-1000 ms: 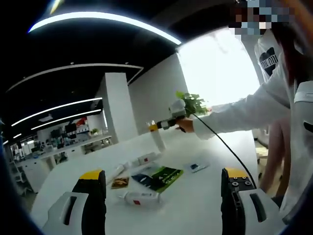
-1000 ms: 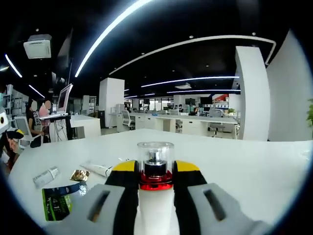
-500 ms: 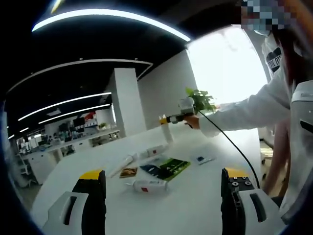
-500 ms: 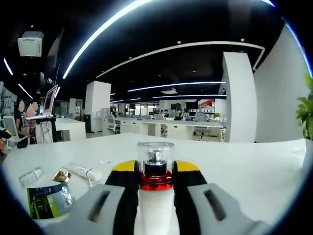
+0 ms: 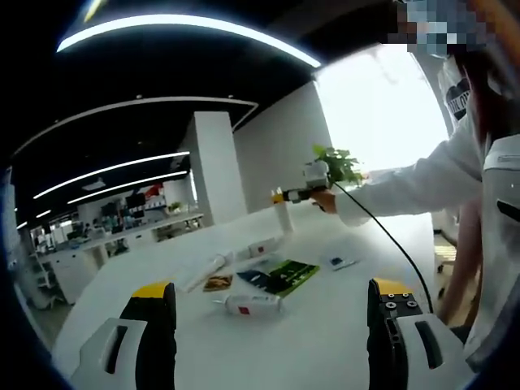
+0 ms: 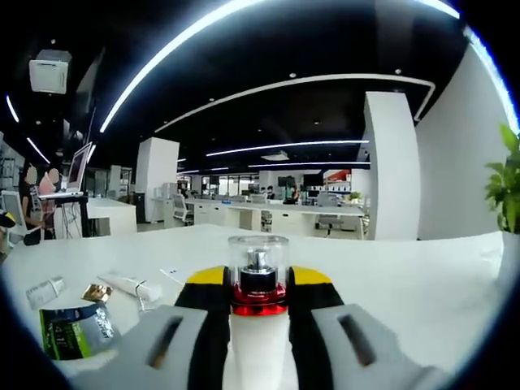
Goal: Arrange the skincare products in the storage area until every visible bottle or jar stands upright without overlapping.
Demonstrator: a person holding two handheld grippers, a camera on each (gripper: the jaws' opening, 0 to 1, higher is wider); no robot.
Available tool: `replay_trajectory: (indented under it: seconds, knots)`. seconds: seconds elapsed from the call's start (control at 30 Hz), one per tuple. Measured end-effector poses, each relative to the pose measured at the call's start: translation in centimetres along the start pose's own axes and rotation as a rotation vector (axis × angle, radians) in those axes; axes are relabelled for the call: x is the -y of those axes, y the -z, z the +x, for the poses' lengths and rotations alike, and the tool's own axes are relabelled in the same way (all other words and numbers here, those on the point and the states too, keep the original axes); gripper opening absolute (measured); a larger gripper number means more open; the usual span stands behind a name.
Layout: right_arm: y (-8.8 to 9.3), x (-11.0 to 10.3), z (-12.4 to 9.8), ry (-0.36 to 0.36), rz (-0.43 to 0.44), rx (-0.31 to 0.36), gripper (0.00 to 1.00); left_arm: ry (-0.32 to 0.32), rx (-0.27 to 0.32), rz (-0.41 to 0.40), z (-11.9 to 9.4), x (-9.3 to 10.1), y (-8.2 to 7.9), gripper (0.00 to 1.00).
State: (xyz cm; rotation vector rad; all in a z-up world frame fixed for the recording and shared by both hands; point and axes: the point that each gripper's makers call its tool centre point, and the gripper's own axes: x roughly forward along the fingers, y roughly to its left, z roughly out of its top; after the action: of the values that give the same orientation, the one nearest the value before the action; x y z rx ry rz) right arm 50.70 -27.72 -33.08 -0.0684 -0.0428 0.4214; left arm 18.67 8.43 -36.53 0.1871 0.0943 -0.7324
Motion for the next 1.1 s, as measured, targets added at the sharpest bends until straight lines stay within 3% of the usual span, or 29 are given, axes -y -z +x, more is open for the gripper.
replay_trajectory:
  seconds: [0.27, 0.67, 1.1]
  knots:
    - [0.1, 0.3, -0.6, 0.017, 0.005, 0.026, 0.24, -0.002, -0.007, 0.005, -0.1, 0.0, 0.1, 1.00]
    - [0.1, 0.1, -2.5, 0.101, -0.004, 0.086, 0.25, 0.003, 0.002, -0.001, -0.1, 0.1, 0.1, 1.00]
    - [-0.1, 0.3, -1.4, 0.144, -0.063, 0.088, 0.26, 0.000, 0.014, -0.004, -0.8, 0.1, 0.0, 1.00]
